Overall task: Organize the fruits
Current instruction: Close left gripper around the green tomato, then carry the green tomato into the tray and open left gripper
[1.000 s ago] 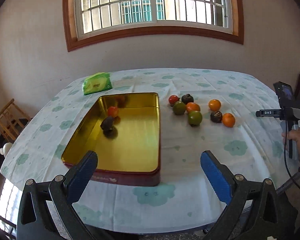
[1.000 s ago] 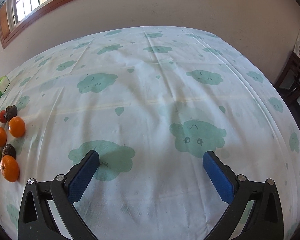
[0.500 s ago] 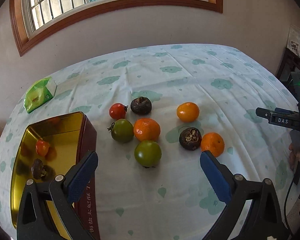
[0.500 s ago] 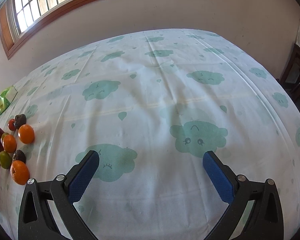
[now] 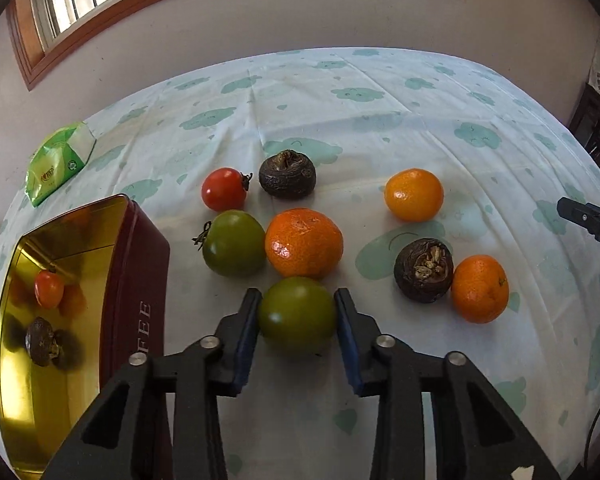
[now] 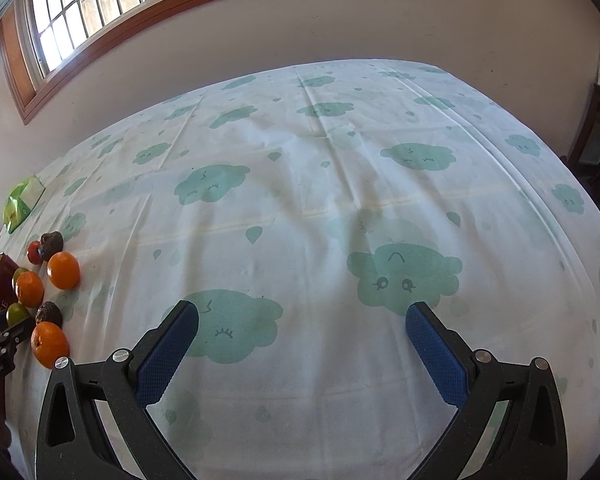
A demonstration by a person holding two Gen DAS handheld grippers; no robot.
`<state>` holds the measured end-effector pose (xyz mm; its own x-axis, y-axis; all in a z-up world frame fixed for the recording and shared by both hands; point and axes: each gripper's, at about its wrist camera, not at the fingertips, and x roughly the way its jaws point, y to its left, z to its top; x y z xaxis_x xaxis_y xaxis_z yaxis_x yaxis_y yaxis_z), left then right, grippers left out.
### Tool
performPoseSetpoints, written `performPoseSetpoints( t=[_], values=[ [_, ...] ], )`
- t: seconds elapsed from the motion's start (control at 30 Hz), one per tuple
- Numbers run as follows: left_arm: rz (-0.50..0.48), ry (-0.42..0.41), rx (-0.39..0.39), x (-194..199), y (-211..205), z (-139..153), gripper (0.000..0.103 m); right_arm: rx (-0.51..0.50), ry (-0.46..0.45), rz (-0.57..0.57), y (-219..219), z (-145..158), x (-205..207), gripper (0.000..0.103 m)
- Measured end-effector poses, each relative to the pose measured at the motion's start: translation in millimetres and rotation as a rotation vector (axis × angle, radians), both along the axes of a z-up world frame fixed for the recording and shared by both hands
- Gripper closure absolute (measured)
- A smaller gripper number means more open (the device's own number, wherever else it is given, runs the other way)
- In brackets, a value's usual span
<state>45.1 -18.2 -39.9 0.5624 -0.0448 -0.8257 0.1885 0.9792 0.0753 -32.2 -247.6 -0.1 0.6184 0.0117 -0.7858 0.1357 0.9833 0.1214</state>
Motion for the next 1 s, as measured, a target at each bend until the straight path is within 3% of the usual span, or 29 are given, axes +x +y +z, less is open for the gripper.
performPoseSetpoints(
  t=[0.1, 0.43, 0.73, 1.0],
  values=[
    [0.013, -0.019, 0.022, -7, -4, 1, 0.071, -0.004, 0.003, -0.003, 0, 0, 0, 0.000],
    [0.070, -0.061, -0.053, -46, -6, 39, 0.071, -0.056, 0.029, -0.026, 4, -2, 7, 0.000],
    [0.138, -0.082, -0.083, -63, 19, 56, 0.070, -0.122, 0.062, -0.034, 11, -5, 11, 0.000],
    [0.190, -0.109, -0.088, -72, 48, 68, 0.070, -0.123, 0.062, -0.034, 11, -5, 11, 0.000]
  ],
)
